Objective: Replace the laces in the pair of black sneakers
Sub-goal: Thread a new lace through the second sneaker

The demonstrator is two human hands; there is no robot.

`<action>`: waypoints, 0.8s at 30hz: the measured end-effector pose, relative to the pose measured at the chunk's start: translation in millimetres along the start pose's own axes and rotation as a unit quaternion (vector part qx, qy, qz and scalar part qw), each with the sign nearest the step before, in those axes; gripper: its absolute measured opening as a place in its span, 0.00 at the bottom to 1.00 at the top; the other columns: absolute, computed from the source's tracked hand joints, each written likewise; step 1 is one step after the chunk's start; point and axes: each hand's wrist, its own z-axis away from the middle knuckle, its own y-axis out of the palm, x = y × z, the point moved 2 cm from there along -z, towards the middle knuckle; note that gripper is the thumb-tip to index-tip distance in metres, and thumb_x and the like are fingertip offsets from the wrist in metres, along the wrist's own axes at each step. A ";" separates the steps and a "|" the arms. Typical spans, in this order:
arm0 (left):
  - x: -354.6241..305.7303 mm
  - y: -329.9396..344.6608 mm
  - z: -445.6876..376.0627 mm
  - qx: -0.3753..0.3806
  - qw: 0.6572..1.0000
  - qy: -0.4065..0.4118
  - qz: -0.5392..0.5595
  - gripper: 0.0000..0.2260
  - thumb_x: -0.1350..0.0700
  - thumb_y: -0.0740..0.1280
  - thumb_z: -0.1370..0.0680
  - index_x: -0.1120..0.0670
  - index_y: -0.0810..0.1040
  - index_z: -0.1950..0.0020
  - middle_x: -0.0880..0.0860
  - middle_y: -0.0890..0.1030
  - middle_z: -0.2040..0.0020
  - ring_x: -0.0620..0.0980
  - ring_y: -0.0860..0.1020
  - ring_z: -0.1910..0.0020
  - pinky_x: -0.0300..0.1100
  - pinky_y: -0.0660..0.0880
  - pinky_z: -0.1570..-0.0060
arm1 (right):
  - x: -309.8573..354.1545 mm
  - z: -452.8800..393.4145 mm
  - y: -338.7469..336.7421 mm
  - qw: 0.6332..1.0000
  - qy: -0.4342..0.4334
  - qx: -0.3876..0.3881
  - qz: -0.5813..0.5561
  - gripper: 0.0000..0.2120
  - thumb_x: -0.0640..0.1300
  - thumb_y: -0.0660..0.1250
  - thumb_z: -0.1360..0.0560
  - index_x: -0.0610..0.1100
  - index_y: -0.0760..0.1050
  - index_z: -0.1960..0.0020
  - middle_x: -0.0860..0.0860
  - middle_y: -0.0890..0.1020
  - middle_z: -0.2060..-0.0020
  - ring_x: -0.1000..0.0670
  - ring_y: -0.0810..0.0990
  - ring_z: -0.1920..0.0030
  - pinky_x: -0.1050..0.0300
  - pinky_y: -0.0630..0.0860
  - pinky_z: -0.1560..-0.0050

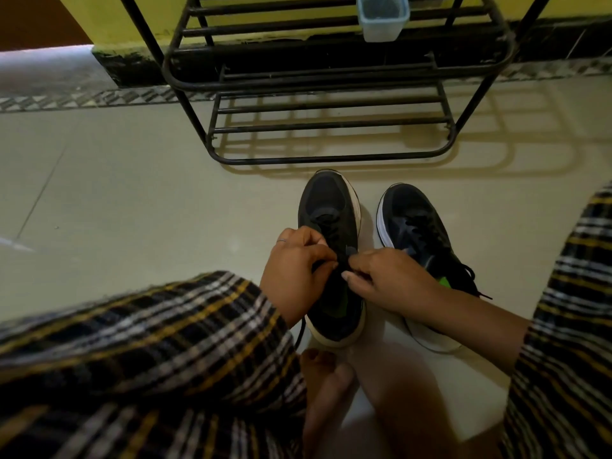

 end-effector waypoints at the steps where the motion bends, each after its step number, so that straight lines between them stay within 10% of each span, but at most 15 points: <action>1: -0.4 0.0 1.3 -0.003 1.000 0.005 -0.001 0.06 0.55 0.69 0.28 0.55 0.84 0.58 0.52 0.78 0.57 0.54 0.74 0.54 0.42 0.69 0.56 | 0.8 0.3 0.1 1.000 -0.004 0.003 0.002 0.15 0.52 0.56 0.24 0.46 0.63 0.66 0.54 0.64 0.71 0.48 0.69 0.68 0.55 0.62 0.67; 15: -1.5 5.3 0.2 0.038 0.985 -0.142 0.085 0.05 0.60 0.70 0.27 0.54 0.82 0.63 0.48 0.78 0.58 0.49 0.76 0.53 0.46 0.74 0.46 | 10.7 1.9 -2.2 0.994 -0.045 0.015 0.097 0.14 0.51 0.55 0.19 0.42 0.73 0.50 0.45 0.78 0.53 0.44 0.77 0.54 0.54 0.66 0.61; 24: -5.3 2.0 7.1 0.087 0.888 -0.255 0.373 0.10 0.64 0.64 0.22 0.58 0.82 0.61 0.45 0.81 0.69 0.39 0.80 0.66 0.31 0.77 0.62 | 15.1 2.1 -2.9 0.989 -0.038 0.030 0.140 0.15 0.51 0.52 0.19 0.43 0.71 0.45 0.45 0.77 0.49 0.44 0.77 0.51 0.54 0.66 0.59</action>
